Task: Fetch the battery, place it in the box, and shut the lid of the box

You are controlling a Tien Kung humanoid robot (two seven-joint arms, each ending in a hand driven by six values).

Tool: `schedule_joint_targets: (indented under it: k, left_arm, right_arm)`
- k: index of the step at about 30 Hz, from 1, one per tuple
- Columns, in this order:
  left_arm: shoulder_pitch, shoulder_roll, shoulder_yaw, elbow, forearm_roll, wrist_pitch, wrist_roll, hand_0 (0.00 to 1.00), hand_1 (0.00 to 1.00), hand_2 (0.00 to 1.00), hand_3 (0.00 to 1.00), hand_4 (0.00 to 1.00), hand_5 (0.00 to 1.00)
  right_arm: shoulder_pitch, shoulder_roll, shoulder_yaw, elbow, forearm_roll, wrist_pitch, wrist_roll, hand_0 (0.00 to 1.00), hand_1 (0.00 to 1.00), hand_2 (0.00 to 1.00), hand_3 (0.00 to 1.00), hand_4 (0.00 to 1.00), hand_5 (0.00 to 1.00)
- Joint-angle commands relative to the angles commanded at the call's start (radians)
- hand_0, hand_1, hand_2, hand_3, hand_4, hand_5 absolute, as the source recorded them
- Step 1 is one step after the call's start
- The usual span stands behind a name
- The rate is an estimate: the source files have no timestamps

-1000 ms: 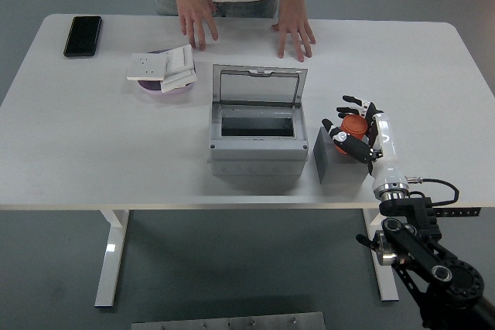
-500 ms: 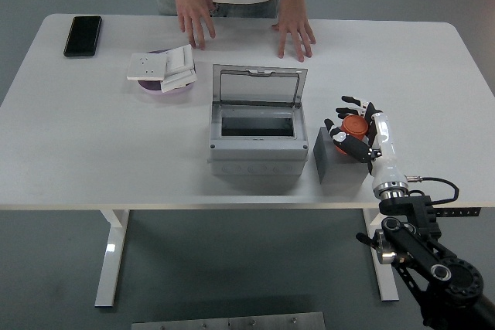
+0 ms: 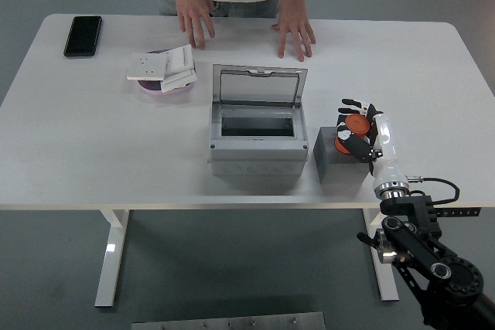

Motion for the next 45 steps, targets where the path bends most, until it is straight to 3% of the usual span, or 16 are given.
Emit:
schedule_joint_targets:
  k: [28,29,34,35,45]
  left_arm:
    - [-0.003,0.002,-0.014,-0.001,0.018,0.001,0.008,0.611,0.737,0.567,0.572,0.4,0.002]
    - [-0.003,0.002,-0.014,-0.001,0.018,0.001,0.008,0.609,0.737,0.575,0.572,0.401,0.002]
    - [-0.003,0.002,-0.015,-0.001,0.022,0.001,0.009,0.609,0.737,0.575,0.572,0.401,0.002]
    - [-0.003,0.002,-0.016,-0.001,0.023,0.0,0.009,0.609,0.738,0.591,0.572,0.401,0.002]
    - [-0.001,0.002,-0.015,-0.001,0.021,0.002,0.007,0.609,0.737,0.594,0.571,0.4,0.002]
  right_arm:
    - [0.01,0.006,-0.019,-0.012,0.012,-0.011,0.006,0.641,0.569,0.562,0.612,0.442,0.002]
    - [0.01,0.005,-0.019,-0.012,0.012,-0.012,0.005,0.599,0.525,0.539,0.604,0.433,0.002]
    - [0.01,0.005,-0.02,-0.011,0.012,-0.016,0.005,0.599,0.525,0.539,0.604,0.433,0.002]
    - [0.009,0.005,-0.02,-0.011,0.012,-0.016,0.005,0.447,0.435,0.47,0.525,0.404,0.002]
    - [0.009,0.007,-0.024,-0.012,0.018,-0.023,0.009,0.414,0.434,0.482,0.512,0.389,0.002]
